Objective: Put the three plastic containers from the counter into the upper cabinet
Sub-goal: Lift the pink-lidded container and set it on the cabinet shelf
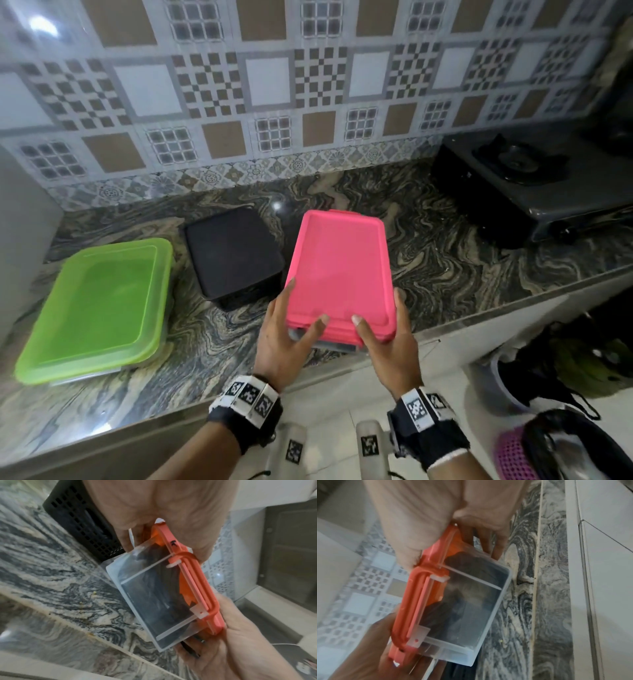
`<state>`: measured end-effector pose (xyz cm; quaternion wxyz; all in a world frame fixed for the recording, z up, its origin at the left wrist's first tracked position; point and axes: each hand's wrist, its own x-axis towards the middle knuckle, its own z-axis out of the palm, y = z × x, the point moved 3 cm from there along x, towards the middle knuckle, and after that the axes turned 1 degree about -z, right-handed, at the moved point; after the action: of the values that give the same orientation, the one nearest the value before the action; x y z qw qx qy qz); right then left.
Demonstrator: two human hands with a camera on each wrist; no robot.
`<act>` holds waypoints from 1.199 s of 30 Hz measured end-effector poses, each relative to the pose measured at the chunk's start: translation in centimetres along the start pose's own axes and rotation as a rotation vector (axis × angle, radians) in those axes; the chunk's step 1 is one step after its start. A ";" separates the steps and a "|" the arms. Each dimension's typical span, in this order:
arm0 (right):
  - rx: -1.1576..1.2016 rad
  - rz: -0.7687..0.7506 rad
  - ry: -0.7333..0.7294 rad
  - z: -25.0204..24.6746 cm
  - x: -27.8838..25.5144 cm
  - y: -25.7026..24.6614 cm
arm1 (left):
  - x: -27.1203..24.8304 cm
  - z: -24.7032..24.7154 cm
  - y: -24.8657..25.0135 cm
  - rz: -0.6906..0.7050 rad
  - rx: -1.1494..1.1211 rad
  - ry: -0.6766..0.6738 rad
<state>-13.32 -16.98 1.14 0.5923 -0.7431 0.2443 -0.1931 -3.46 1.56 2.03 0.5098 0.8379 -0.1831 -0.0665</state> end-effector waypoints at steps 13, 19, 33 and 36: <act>0.139 -0.334 0.169 -0.7 -14.2 -21.0 | -10.4 -16.1 14.5 0.370 0.021 0.276; 0.172 -0.496 0.213 -1.1 -18.0 -29.9 | -13.9 -23.1 21.6 0.503 -0.048 0.413; 0.158 -0.928 0.251 -4.1 -17.0 -50.1 | -11.8 -33.6 39.8 0.820 -0.186 0.586; 0.128 -0.923 0.295 -4.5 -13.7 -54.1 | -9.1 -35.2 43.3 0.791 -0.138 0.621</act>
<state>-19.69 -2.69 54.93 0.4484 -0.7005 -0.0418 -0.5536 -11.77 16.32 55.99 0.5806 0.6491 -0.3215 0.3720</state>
